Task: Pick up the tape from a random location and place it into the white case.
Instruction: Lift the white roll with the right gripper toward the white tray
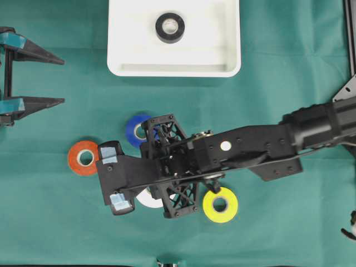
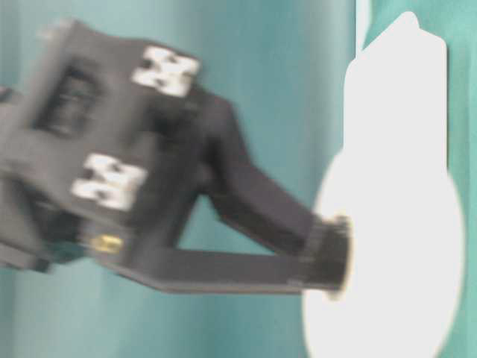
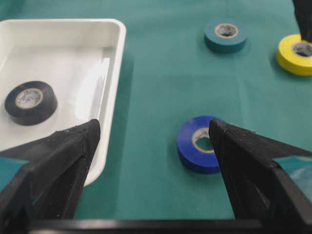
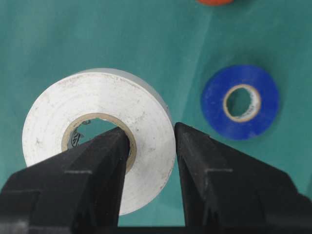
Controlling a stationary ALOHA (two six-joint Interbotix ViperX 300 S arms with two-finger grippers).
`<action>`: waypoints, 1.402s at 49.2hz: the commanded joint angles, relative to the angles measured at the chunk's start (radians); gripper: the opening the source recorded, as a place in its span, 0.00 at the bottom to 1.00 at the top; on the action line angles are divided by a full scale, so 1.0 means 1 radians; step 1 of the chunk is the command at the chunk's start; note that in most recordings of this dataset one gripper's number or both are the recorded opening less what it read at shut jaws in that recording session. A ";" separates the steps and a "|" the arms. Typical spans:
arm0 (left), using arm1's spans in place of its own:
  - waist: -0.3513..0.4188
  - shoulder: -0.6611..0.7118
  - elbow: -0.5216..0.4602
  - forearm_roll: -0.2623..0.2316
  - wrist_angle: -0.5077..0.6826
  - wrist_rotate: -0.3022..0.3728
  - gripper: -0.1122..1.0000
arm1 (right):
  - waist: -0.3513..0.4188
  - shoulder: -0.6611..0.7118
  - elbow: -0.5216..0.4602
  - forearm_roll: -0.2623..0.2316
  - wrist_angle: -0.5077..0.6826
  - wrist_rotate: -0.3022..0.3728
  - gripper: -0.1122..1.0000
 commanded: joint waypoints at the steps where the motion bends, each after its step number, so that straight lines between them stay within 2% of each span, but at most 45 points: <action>1: 0.003 0.006 -0.009 -0.002 -0.003 0.002 0.98 | 0.000 -0.064 -0.040 -0.014 0.014 0.005 0.40; 23: 0.003 0.006 -0.009 -0.002 -0.003 0.002 0.98 | 0.002 -0.095 -0.081 -0.035 0.081 0.006 0.40; 69: 0.003 0.005 -0.009 -0.002 0.003 0.002 0.98 | 0.002 -0.095 -0.083 -0.035 0.078 0.006 0.40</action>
